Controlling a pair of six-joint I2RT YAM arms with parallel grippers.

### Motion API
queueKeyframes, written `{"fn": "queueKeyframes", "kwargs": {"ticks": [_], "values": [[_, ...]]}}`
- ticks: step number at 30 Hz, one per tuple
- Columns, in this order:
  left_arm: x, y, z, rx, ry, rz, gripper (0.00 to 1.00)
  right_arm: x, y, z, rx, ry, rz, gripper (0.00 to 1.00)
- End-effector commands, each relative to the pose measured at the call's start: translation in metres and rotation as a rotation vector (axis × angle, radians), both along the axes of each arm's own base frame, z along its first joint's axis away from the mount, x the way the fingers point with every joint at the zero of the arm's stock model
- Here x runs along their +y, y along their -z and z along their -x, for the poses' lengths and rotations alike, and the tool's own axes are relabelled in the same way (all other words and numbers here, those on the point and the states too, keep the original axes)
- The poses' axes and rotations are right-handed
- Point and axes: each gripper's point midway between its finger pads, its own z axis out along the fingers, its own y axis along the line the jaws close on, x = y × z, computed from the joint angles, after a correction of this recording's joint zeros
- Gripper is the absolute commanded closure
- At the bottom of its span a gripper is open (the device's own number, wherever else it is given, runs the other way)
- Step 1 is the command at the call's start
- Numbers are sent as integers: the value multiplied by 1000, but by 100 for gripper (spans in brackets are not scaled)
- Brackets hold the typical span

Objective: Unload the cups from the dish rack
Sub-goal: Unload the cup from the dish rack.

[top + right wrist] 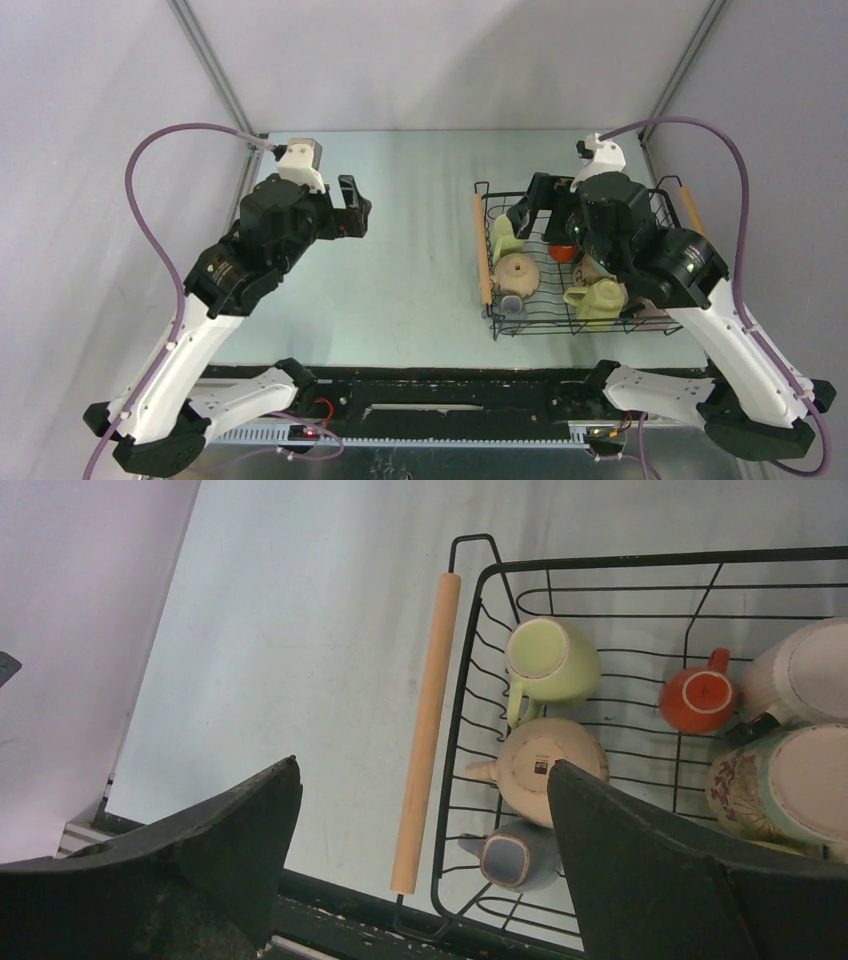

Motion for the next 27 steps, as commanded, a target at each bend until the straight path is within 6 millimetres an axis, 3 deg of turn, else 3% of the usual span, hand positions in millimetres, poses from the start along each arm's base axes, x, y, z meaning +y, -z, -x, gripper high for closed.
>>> {"fn": "queueKeyframes", "kwargs": {"ticks": [1,7,15,27], "values": [[7,-17,-2,-63,-23,12,0,-9,3,-6,1,39,38,0],[10,-15,0,-75,-18,1,0,-16,10,-6,29,67,57,0],[5,-6,-1,-58,-3,-7,0,-41,34,-10,121,172,113,0],[0,3,-2,-41,27,-26,0,-89,102,-20,286,353,180,0]]}}
